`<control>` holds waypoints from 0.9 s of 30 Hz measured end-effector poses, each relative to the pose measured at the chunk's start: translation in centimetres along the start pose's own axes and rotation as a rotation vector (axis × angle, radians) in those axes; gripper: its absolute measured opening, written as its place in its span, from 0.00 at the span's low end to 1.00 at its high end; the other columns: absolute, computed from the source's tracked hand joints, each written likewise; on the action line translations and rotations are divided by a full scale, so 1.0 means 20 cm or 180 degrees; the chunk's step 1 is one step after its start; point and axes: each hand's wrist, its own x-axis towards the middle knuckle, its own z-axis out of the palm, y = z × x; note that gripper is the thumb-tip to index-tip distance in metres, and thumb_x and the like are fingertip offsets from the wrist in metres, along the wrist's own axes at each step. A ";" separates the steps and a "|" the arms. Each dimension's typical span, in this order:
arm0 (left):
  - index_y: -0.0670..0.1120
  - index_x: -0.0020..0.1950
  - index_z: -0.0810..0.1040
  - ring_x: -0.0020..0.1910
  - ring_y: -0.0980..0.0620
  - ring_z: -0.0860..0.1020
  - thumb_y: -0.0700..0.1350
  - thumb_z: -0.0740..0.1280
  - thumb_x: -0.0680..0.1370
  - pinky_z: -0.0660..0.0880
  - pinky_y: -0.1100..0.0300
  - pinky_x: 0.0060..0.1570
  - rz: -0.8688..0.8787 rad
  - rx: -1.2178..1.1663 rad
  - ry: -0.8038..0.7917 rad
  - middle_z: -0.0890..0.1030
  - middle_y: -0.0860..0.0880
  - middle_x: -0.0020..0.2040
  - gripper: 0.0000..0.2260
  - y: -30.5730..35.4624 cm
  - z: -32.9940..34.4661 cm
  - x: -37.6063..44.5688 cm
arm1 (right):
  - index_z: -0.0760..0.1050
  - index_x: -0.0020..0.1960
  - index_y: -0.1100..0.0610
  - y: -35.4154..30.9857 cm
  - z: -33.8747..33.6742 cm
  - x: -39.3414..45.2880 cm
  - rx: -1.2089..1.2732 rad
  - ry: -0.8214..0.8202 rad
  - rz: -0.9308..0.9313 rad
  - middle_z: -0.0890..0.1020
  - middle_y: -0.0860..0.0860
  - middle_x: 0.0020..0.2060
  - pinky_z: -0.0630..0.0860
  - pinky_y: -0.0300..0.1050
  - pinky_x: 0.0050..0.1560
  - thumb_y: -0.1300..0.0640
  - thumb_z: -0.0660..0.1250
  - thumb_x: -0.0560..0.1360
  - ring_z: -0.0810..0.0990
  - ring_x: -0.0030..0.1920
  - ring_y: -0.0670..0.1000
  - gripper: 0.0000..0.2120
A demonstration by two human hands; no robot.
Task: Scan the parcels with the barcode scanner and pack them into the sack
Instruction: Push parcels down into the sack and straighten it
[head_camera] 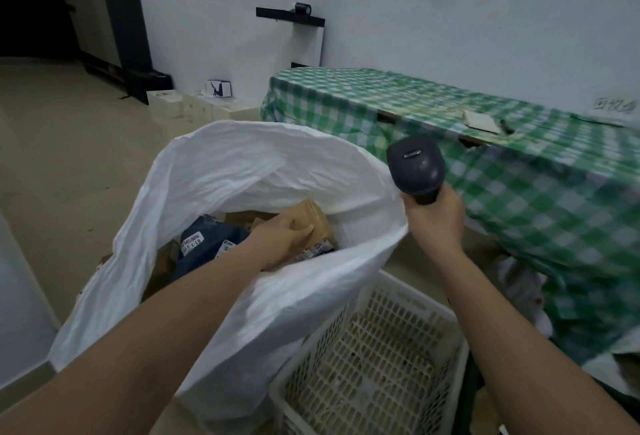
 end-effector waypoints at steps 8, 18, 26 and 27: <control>0.49 0.69 0.74 0.68 0.48 0.70 0.48 0.61 0.82 0.65 0.57 0.68 -0.0220 -0.0772 -0.0686 0.71 0.48 0.71 0.16 -0.02 -0.17 0.02 | 0.75 0.44 0.51 0.12 -0.05 -0.01 -0.0514 -0.0607 -0.0105 0.81 0.52 0.39 0.74 0.48 0.43 0.57 0.73 0.71 0.80 0.46 0.56 0.07; 0.51 0.57 0.77 0.50 0.55 0.79 0.47 0.68 0.78 0.74 0.63 0.42 0.0009 -0.2946 0.1046 0.80 0.51 0.51 0.08 0.45 -0.31 -0.27 | 0.77 0.45 0.54 0.28 -0.40 -0.28 -0.0190 -0.0468 0.0350 0.80 0.50 0.38 0.70 0.44 0.39 0.53 0.76 0.70 0.78 0.42 0.48 0.09; 0.47 0.57 0.75 0.45 0.57 0.77 0.44 0.68 0.78 0.73 0.67 0.45 0.0619 -0.3012 0.0113 0.78 0.53 0.45 0.09 1.21 0.04 -0.38 | 0.78 0.46 0.59 0.70 -1.11 -0.69 -0.0678 -0.0646 0.1002 0.82 0.53 0.38 0.76 0.49 0.42 0.54 0.75 0.72 0.80 0.40 0.49 0.10; 0.47 0.58 0.75 0.46 0.55 0.78 0.44 0.68 0.78 0.73 0.65 0.46 0.0679 -0.2988 -0.0131 0.79 0.52 0.45 0.09 1.31 0.11 -0.38 | 0.78 0.46 0.60 0.77 -1.20 -0.74 -0.0701 -0.0580 0.1096 0.83 0.55 0.38 0.77 0.51 0.42 0.54 0.75 0.71 0.81 0.40 0.51 0.11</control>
